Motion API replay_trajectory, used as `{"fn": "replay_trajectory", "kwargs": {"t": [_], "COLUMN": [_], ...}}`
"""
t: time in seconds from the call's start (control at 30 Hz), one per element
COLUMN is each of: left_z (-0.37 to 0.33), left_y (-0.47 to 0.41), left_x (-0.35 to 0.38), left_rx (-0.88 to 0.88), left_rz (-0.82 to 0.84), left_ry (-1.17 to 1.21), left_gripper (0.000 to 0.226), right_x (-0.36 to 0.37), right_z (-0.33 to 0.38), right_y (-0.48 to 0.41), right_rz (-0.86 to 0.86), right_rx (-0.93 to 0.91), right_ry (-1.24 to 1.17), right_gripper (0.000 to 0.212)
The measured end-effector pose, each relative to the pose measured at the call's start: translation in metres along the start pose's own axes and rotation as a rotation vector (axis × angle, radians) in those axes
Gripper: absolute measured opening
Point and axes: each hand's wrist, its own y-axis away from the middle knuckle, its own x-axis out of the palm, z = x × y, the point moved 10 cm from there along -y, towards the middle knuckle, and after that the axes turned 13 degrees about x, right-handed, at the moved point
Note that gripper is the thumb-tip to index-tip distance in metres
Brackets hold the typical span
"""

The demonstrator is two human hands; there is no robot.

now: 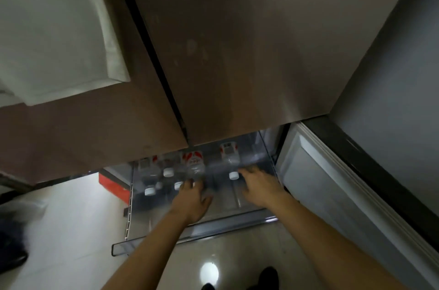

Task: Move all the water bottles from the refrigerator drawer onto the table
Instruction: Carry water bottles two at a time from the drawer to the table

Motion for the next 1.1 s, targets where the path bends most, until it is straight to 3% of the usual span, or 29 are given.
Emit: {"fn": "replay_trajectory", "kwargs": {"t": [0.2,0.4,0.63,0.8,0.97,1.1], "left_z": [0.028,0.043,0.039,0.035,0.023,0.005], "left_y": [-0.027,-0.041,-0.037,-0.016,0.013,0.037], "left_x": [0.020,0.042,0.034,0.022,-0.009,-0.064], "left_rx": [-0.056,-0.055,-0.053,-0.036,0.021,0.082], "left_rz": [0.070,0.163,0.133,0.141,-0.053,-0.472], "left_ry": [0.068,0.170,0.256,0.228,0.078,0.064], "left_gripper": [0.068,0.069,0.056,0.043,0.041,0.028], "right_x": [0.041,0.056,0.060,0.060,0.033,-0.011], "right_z": [0.024,0.027,0.024,0.021,0.018,0.038], "right_y": [-0.030,-0.054,-0.051,-0.039,-0.011,0.022], "right_rz": [0.214,0.238,0.277,0.316,0.141,-0.153], "right_rx": [-0.035,0.054,0.119,0.151,0.140,0.025], "right_ry": [0.040,0.049,0.026,-0.066,-0.210,-0.221], "right_gripper": [0.073,0.078,0.093,0.084,0.042,0.023]}}
